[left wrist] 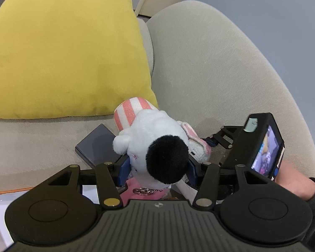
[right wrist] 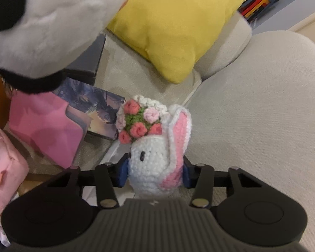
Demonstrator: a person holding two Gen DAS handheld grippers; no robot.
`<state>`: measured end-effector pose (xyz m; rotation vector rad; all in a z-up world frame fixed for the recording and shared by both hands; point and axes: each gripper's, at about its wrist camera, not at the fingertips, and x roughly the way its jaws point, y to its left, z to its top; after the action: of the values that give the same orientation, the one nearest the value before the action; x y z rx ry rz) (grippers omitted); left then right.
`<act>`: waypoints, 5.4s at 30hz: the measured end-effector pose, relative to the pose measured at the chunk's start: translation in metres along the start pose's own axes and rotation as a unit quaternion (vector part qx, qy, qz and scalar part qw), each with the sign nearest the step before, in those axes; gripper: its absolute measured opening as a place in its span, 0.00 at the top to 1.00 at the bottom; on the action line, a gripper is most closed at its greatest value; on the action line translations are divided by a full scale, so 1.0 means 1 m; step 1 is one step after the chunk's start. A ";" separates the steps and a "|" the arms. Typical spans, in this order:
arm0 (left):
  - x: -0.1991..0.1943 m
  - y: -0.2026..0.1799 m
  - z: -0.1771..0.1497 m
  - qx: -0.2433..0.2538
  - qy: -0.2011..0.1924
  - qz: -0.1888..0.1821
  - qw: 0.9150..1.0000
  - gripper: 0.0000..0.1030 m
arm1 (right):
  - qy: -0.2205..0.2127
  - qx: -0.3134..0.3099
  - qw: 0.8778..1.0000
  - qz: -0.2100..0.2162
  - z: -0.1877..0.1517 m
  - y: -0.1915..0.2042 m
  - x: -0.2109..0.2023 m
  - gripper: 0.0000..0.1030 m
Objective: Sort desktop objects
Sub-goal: 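Carry the plush dog and crocheted bunny with both tools over the orange box, then lower both plushes into the box and open both tools, then move both tools back to the pile beside the box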
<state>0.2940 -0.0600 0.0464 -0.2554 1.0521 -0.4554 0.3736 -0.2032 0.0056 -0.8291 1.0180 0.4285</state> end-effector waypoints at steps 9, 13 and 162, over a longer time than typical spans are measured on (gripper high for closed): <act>-0.052 -0.007 -0.021 0.026 -0.036 -0.002 0.999 0.40 | -0.067 0.104 0.992 0.004 -0.008 -0.004 -0.069 0.52; -0.083 -0.007 -0.038 0.042 -0.054 0.000 0.998 0.40 | -0.116 0.145 0.983 0.011 -0.004 0.006 -0.105 0.51; -0.112 0.165 -0.164 0.083 -0.017 0.204 0.975 0.76 | -0.128 0.201 0.935 0.263 0.126 0.241 -0.046 0.46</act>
<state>0.1424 0.1405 -0.0138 0.1019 0.9949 -0.1642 0.2640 0.0484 -0.0179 -0.1155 1.0281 0.7318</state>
